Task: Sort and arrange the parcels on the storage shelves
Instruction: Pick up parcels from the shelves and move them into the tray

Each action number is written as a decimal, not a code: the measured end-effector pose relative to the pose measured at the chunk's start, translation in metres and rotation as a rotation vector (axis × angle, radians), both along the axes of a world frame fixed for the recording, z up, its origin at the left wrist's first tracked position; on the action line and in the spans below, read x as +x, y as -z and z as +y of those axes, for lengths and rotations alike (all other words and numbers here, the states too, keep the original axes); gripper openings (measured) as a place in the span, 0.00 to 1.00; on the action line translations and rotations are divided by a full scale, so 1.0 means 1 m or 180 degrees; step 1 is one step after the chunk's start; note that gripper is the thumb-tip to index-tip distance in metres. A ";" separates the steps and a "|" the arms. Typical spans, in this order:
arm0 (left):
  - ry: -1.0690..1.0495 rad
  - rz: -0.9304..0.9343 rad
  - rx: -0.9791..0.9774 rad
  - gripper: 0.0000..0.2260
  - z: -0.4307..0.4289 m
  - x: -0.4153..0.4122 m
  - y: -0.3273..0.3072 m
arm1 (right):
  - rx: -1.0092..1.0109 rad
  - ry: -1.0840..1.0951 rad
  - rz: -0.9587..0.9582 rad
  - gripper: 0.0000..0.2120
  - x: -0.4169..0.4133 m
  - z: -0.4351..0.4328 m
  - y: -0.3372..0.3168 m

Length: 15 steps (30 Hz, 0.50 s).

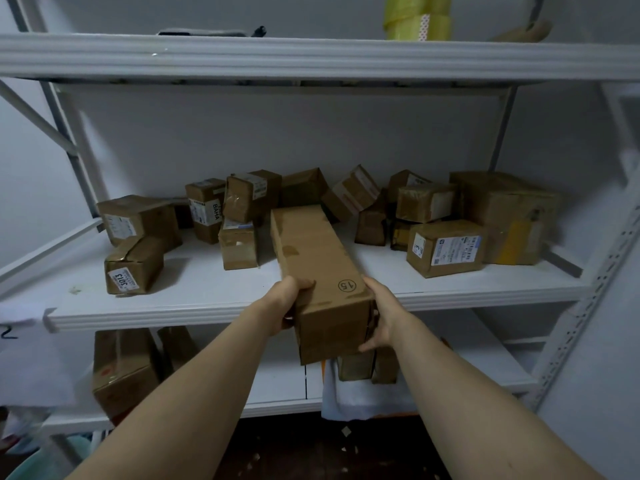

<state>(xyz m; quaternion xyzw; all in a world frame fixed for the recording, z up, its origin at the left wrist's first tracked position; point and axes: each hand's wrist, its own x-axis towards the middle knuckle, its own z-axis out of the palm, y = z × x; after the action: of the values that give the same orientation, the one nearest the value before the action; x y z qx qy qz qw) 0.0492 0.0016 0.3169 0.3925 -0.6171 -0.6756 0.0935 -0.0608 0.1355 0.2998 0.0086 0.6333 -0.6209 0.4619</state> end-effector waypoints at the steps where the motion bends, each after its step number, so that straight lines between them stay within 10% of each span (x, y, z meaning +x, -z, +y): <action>1: 0.0033 0.0015 0.0020 0.09 0.001 -0.001 -0.001 | 0.0046 0.0020 0.0042 0.29 -0.003 0.000 -0.003; 5: 0.0195 0.0043 0.0075 0.05 0.004 -0.006 -0.001 | 0.0123 -0.0086 0.0074 0.35 -0.014 0.007 -0.007; 11: 0.0806 -0.0487 -0.0193 0.19 0.005 -0.006 0.009 | 0.0449 -0.0535 0.0559 0.13 -0.021 0.020 0.017; 15: 0.0905 -0.0661 -0.0138 0.26 0.010 -0.006 0.015 | 0.0413 -0.0522 0.0863 0.26 -0.019 0.019 0.023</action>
<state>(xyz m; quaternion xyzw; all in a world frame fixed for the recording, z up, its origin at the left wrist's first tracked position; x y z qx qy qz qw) 0.0431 0.0117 0.3021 0.3667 -0.6872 -0.6244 -0.0588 -0.0798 0.1540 0.2771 -0.0972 0.7272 -0.5343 0.4198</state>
